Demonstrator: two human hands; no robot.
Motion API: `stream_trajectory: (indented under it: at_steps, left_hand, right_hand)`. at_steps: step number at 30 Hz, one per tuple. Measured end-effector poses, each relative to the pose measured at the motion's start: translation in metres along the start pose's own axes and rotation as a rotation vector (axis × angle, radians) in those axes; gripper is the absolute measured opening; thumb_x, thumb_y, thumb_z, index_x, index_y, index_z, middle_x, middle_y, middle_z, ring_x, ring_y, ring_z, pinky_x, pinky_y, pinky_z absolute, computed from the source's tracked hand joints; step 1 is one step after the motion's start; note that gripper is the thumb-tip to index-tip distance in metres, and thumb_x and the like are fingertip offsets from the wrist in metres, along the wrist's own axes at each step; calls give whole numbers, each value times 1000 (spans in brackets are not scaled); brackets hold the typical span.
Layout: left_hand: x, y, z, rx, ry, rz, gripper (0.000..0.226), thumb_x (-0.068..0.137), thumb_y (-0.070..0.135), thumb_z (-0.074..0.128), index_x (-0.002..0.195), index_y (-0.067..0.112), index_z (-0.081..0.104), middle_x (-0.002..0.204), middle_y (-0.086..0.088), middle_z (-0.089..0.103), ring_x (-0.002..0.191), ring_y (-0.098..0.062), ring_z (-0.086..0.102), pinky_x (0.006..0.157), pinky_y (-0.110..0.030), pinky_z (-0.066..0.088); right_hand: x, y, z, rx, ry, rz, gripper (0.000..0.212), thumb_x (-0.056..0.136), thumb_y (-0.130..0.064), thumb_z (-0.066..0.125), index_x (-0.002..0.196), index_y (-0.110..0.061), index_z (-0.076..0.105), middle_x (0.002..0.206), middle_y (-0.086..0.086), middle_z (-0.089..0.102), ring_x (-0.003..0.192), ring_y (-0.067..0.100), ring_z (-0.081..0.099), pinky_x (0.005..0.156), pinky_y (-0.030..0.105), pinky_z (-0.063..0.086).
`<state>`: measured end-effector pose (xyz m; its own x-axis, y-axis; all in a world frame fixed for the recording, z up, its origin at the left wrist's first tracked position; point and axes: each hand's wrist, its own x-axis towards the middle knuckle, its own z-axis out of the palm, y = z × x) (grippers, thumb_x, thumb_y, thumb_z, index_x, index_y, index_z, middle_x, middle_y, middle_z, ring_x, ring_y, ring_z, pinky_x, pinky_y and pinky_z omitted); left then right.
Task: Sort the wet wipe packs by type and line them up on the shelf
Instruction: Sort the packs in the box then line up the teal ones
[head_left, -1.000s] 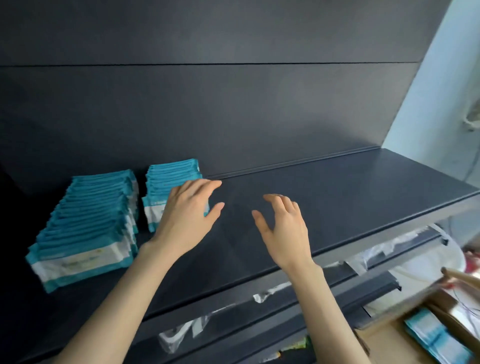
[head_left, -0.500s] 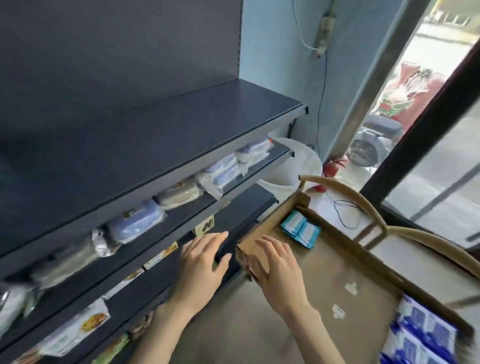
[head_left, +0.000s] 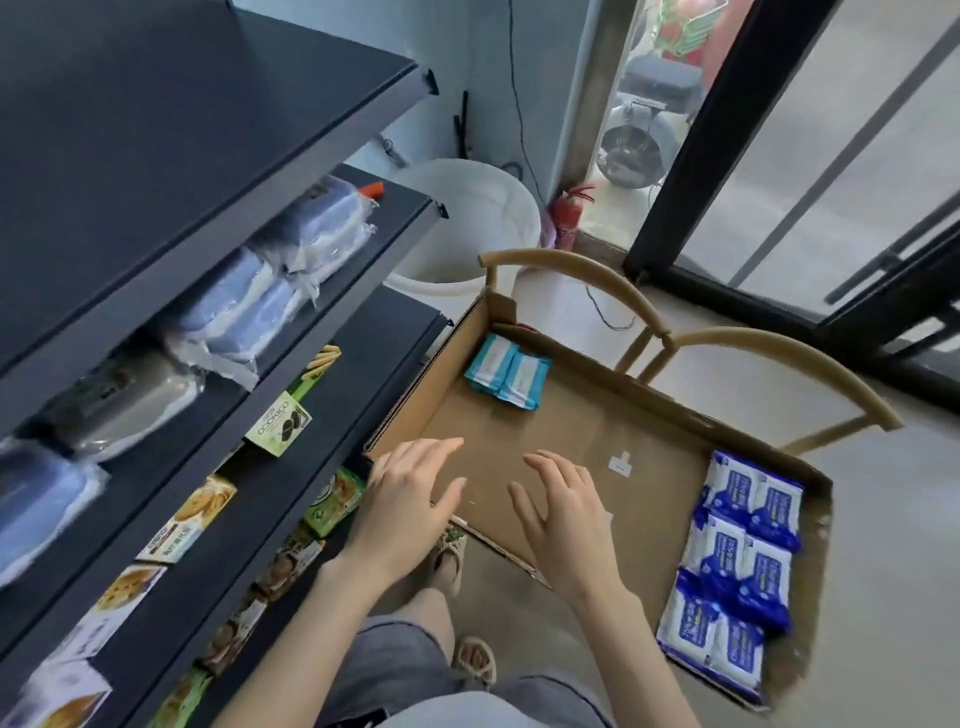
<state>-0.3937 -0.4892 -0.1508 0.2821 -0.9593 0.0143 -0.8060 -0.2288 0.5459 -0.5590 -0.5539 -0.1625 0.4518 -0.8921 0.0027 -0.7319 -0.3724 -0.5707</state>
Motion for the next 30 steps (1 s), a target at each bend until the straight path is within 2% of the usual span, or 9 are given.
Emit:
stream_trajectory:
  at_steps: [4, 9, 16, 24, 27, 30]
  left_hand:
    - [63, -10, 21, -14, -92, 8, 40, 93, 26, 55, 133, 21, 51, 129, 6, 55, 121, -12, 45, 100, -24, 23]
    - [148, -35, 55, -46, -269, -69, 39, 95, 25, 52, 133, 21, 48, 129, 4, 53, 120, -13, 45, 103, -30, 31]
    - [263, -76, 113, -66, -457, -186, 38, 96, 24, 49, 134, 21, 47, 130, 3, 52, 120, -14, 46, 105, -35, 36]
    - [339, -135, 207, -93, -501, -329, 40, 93, 15, 54, 132, 11, 48, 130, -7, 51, 121, -22, 48, 104, -40, 38]
    - [352, -157, 245, -88, -454, -389, 48, 92, 17, 56, 137, 8, 42, 135, -9, 46, 125, -24, 42, 106, -37, 32]
    - [361, -175, 283, -58, -380, -441, 58, 92, 27, 58, 141, 6, 36, 140, -12, 40, 128, -27, 36, 105, -38, 30]
  right_hand:
    - [53, 21, 9, 16, -30, 100, 37, 95, -32, 54, 128, -16, 56, 132, 1, 56, 123, 18, 47, 101, 29, 39]
    - [129, 50, 32, 44, -106, 265, 38, 96, -34, 50, 131, -17, 52, 134, 0, 53, 124, 16, 43, 102, 26, 35]
    - [235, 97, 75, 70, -200, 455, 39, 97, -33, 47, 132, -15, 50, 134, 1, 52, 123, 17, 43, 100, 26, 36]
    - [314, 160, 156, 112, -269, 581, 38, 98, -33, 47, 131, -14, 48, 132, 1, 53, 118, 18, 46, 87, 24, 35]
    - [333, 188, 192, 134, -281, 637, 41, 97, -32, 48, 133, -13, 46, 133, 4, 51, 119, 20, 46, 89, 27, 37]
    - [342, 214, 225, 194, -219, 712, 52, 93, -27, 57, 139, -9, 39, 136, 8, 48, 121, 23, 46, 98, 33, 38]
